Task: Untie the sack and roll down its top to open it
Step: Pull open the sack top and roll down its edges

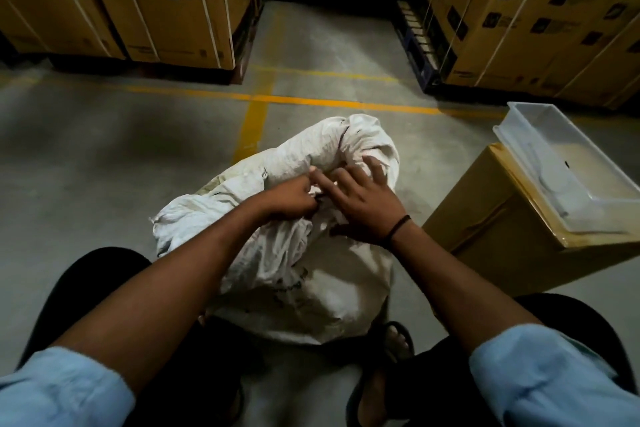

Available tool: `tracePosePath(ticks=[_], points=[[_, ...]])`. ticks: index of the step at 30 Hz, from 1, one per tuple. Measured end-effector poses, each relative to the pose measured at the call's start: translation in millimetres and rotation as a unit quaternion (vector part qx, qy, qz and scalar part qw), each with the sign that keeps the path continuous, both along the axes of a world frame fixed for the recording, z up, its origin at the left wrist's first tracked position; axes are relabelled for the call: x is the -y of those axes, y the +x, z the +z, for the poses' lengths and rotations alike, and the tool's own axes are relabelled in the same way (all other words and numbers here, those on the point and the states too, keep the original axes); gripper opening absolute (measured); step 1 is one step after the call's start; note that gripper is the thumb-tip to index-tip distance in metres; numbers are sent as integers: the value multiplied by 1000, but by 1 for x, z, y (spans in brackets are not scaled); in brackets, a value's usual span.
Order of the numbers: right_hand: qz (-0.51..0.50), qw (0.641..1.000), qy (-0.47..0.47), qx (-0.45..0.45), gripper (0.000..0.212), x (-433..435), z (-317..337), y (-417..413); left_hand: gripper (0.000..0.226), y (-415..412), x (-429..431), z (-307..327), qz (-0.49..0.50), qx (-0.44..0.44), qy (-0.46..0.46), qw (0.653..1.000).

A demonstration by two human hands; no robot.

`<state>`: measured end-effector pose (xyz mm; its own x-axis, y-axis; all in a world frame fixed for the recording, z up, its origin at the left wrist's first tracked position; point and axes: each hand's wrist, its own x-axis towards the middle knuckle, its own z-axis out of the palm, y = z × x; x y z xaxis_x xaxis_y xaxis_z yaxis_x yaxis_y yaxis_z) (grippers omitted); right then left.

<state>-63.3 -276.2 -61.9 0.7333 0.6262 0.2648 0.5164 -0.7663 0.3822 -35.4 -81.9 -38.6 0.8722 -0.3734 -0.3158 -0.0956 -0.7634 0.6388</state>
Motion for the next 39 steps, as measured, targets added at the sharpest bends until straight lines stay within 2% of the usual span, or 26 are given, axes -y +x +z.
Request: tracePosePath(ticks=[2, 4, 6, 8, 11, 13, 15, 17, 18, 19, 20, 21, 22, 24, 25, 26, 27, 28, 29, 31, 33, 34, 36, 38, 39], points=[[31, 994, 57, 87, 77, 0, 1, 7, 71, -3, -1, 4, 1, 8, -20, 1000], [66, 980, 107, 152, 58, 5, 9, 14, 79, -8, 0, 10, -19, 12, -61, 998], [82, 970, 131, 185, 55, 15, 24, 20, 93, -12, 4, 20, -40, 3, -101, 994], [75, 964, 140, 212, 49, 22, 36, 22, 97, -16, 8, 27, -48, 34, -96, 994], [58, 968, 140, 200, 46, 25, 41, 18, 71, -20, 18, 25, -24, 156, 7, 987], [60, 989, 105, 89, 60, 18, 37, 13, 63, -27, 22, 15, -1, 231, 99, 968], [5, 987, 90, -131, 90, 13, 31, 8, 57, -35, 26, -5, -30, 341, 192, 920], [-73, 940, 105, -315, 115, 14, 22, 3, 41, -45, 32, -22, -49, 448, 195, 871], [-87, 918, 131, -364, 117, 16, 17, 1, 37, -49, 36, -32, -58, 472, 179, 861], [-88, 902, 162, -390, 109, 19, 13, 1, 42, -53, 40, -39, -71, 472, 165, 863], [-86, 897, 184, -392, 92, 21, 11, 1, 57, -59, 44, -42, -86, 438, 156, 881], [-87, 905, 186, -373, 74, 24, 11, 0, 72, -63, 46, -46, -93, 394, 148, 902], [-101, 926, 168, -323, 62, 25, 9, -2, 82, -64, 46, -46, -93, 345, 132, 925], [-128, 975, 102, -149, 47, 23, 5, -9, 101, -53, 42, -34, -41, 211, 49, 975], [-128, 986, 79, -68, 38, 20, 5, -13, 108, -43, 36, -24, -20, 143, 0, 990], [-122, 990, 73, -8, 32, 18, 3, -17, 109, -32, 28, -17, -23, 94, -10, 995], [-109, 991, 72, 28, 32, 16, 3, -21, 102, -24, 18, -10, -47, 76, 18, 996], [-105, 992, 62, 24, 40, 13, 3, -23, 91, -21, 10, -6, -71, 82, 60, 992], [-108, 993, 47, -8, 56, 11, 4, -26, 81, -22, 4, -7, -87, 105, 106, 985], [-106, 987, 12, -120, 104, 4, 4, -32, 61, -36, 5, -16, -101, 182, 183, 961], [-68, 971, 24, -230, 133, -2, 6, -39, 42, -54, 19, -29, -147, 294, 209, 921], [-53, 961, 56, -266, 137, -1, 6, -42, 39, -61, 25, -33, -177, 335, 203, 903], [-63, 943, 138, -297, 133, 7, 4, -39, 34, -64, 31, -43, -182, 404, 140, 885], [-97, 935, 182, -288, 122, 16, 4, -32, 30, -67, 38, -46, -151, 408, 80, 897], [-95, 943, 184, -260, 111, 19, 2, -29, 37, -69, 39, -45, -129, 378, 70, 914]])
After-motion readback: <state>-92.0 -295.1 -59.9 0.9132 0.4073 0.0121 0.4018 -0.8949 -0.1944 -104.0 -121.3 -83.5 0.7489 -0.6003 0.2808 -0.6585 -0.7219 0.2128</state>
